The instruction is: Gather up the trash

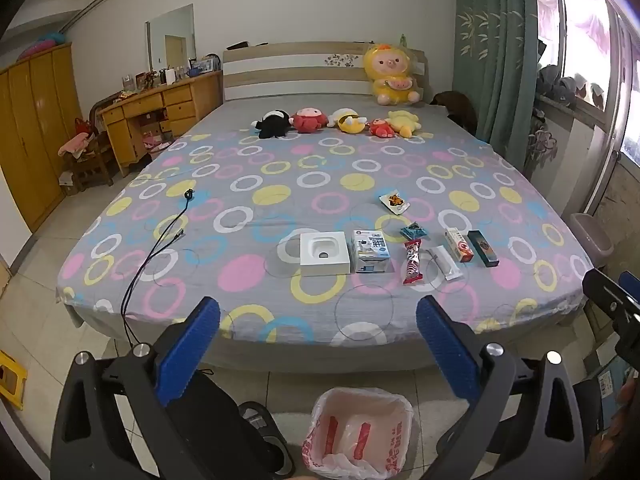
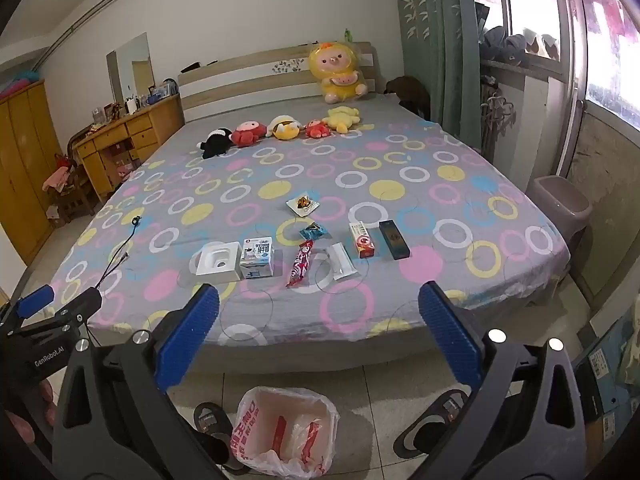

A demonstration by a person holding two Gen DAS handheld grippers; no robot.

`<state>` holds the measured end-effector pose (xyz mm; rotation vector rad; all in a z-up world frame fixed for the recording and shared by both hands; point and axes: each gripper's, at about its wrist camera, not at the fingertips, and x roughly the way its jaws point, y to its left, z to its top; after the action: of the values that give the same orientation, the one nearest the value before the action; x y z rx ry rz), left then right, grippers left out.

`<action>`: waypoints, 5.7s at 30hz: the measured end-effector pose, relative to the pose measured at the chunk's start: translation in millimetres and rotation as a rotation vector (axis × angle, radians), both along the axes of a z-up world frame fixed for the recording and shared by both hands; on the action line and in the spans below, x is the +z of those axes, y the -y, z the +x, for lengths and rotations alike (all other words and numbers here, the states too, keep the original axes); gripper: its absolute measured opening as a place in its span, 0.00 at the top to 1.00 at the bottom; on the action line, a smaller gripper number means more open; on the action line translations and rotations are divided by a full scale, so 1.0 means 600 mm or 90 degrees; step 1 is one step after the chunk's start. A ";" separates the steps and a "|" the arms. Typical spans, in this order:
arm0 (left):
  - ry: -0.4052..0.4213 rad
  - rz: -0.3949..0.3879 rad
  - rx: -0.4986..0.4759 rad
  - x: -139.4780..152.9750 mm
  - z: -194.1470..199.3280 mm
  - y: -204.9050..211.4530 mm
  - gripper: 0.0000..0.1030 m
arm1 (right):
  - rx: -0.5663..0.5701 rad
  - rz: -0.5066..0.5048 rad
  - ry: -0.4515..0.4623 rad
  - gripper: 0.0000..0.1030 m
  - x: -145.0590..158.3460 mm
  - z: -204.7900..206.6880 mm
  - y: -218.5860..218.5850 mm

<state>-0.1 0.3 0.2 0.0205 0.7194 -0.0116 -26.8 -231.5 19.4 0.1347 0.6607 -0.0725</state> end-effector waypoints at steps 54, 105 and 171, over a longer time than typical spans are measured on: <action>0.007 0.004 -0.001 0.020 -0.003 0.010 0.06 | -0.003 -0.003 -0.010 0.05 -0.007 0.003 0.008; 0.006 0.004 -0.004 0.014 -0.008 0.009 0.06 | -0.009 -0.005 -0.019 0.05 -0.032 -0.002 0.015; -0.384 -0.006 0.047 -0.410 0.581 -0.055 0.07 | -0.049 0.015 -0.460 0.05 -0.461 0.622 0.312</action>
<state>348.3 33.3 -246.1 -0.0203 1.3227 0.0511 346.3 -418.9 -257.0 0.1561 1.3782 -0.1916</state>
